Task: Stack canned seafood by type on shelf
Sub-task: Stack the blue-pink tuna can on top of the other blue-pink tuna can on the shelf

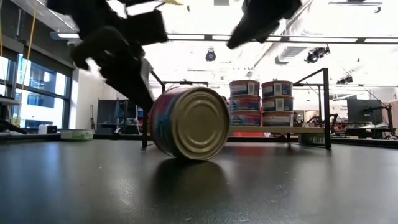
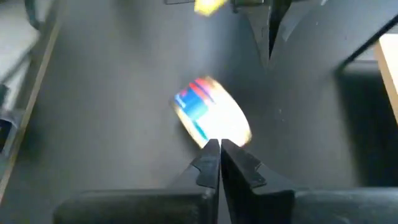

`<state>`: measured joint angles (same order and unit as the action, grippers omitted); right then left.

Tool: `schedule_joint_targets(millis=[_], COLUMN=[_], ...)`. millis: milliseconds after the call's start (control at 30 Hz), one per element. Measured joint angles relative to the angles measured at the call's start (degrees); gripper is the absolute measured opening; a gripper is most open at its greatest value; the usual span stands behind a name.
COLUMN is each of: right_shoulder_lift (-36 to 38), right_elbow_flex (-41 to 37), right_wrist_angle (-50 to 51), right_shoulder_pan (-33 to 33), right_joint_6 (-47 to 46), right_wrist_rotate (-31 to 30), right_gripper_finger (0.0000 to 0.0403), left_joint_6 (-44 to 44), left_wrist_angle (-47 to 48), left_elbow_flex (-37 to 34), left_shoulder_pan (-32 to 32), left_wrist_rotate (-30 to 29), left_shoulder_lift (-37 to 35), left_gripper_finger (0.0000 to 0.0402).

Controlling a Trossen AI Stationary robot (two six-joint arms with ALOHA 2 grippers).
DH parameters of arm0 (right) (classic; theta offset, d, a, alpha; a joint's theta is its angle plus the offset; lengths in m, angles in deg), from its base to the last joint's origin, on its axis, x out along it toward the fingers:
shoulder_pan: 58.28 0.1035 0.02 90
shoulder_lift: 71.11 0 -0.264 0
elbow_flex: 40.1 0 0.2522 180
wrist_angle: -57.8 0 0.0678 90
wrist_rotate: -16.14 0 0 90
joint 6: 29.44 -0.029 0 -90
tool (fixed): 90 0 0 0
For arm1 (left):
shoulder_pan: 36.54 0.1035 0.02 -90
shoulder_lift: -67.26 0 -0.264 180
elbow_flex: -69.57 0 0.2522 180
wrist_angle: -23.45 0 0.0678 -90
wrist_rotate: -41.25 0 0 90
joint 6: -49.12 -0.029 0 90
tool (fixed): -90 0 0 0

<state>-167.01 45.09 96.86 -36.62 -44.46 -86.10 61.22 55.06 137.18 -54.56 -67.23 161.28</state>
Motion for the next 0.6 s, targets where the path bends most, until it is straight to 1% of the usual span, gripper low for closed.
schedule_joint_targets(millis=[67, 133, 267, 333, 400, 467, 533, 600], right_shoulder_lift=[-0.01, -0.37, -3.22, -5.73, -8.53, -11.46, -14.25, -16.41], right_elbow_flex=[1.4, 2.91, 6.62, 9.06, 11.77, 14.68, 17.46, 20.28], right_wrist_angle=[-0.07, -0.48, -1.3, -1.09, -0.54, 0.78, 3.88, 7.86], right_shoulder_pan=[-1.07, -2.15, -3.35, -3.4, -3.37, -3.4, -3.46, -3.7], right_joint_6=[2.28, 4.04, 9.61, 13.48, 16.89, 21.01, 26.15, 30.87], right_wrist_rotate=[2.62, 5.98, 14.05, 15.94, 16.02, 15.68, 13.82, 11.6], right_gripper_finger=[0.0026, 0.0057, 0.0145, 0.0194, 0.0238, 0.0272, 0.0295, 0.0304], left_joint_6=[4.66, 10.6, 22.61, 28.04, 32.92, 37.33, 41.23, 44.49], left_wrist_angle=[-0.76, -2.43, -4.38, -4.46, -4.58, -4.51, -4.6, -4.99], left_elbow_flex=[-3.22, -6.93, -13.36, -15.3, -16.39, -16.74, -16.72, -16.72], left_shoulder_pan=[-1.33, -3.32, -9.32, -12.52, -15.53, -18.24, -20.64, -22.53], left_wrist_rotate=[-1.38, -3.4, -9.09, -11.61, -13.69, -15.69, -17.82, -20.14], left_shoulder_lift=[-3.6, -7.28, -14.07, -16.3, -17.33, -17.57, -17.43, -17.14], left_gripper_finger=[0.0, 0.0, 0.0, 0.0, 0.0, 0.0, 0.0, 0.0])
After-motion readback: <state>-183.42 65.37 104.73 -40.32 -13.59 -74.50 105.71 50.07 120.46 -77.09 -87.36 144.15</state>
